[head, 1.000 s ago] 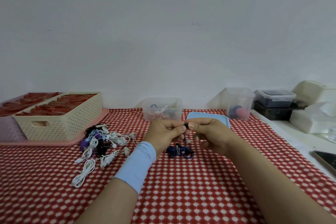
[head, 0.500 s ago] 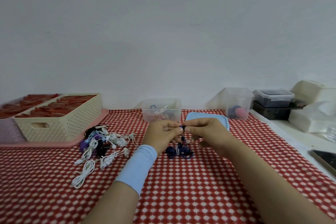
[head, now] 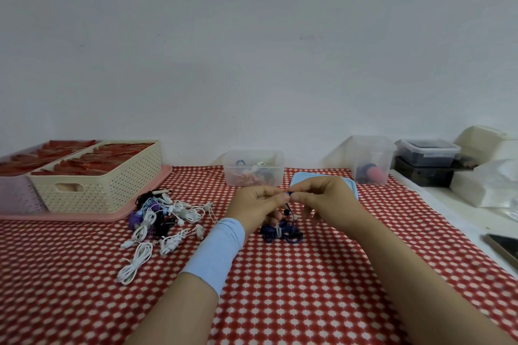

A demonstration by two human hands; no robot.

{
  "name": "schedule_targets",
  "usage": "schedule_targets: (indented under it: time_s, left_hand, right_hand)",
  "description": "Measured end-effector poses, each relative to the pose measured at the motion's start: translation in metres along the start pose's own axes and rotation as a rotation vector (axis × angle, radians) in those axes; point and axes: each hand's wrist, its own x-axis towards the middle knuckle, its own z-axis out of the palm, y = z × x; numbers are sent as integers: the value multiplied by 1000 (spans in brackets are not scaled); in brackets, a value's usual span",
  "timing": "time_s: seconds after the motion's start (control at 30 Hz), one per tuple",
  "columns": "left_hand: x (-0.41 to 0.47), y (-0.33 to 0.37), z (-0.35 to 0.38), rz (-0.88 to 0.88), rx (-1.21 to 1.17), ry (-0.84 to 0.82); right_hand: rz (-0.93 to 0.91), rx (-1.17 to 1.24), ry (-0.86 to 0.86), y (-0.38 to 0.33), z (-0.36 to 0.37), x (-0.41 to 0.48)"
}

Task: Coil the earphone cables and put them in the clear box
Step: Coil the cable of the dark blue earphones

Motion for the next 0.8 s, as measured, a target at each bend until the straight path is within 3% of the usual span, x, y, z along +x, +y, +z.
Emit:
schedule_targets:
  time_s: [0.17,0.57,0.8]
  left_hand:
    - [1,-1,1,-78,-156,-19]
    - [-1,0,1,8,-13,-14]
    - [-2,3,-4,97,24,-21]
  right_hand:
    - [-50,-2,-2,-1,-1,1]
    - [-90,-6,9,0,1,0]
    - [160,266,-132,-1,-5,-2]
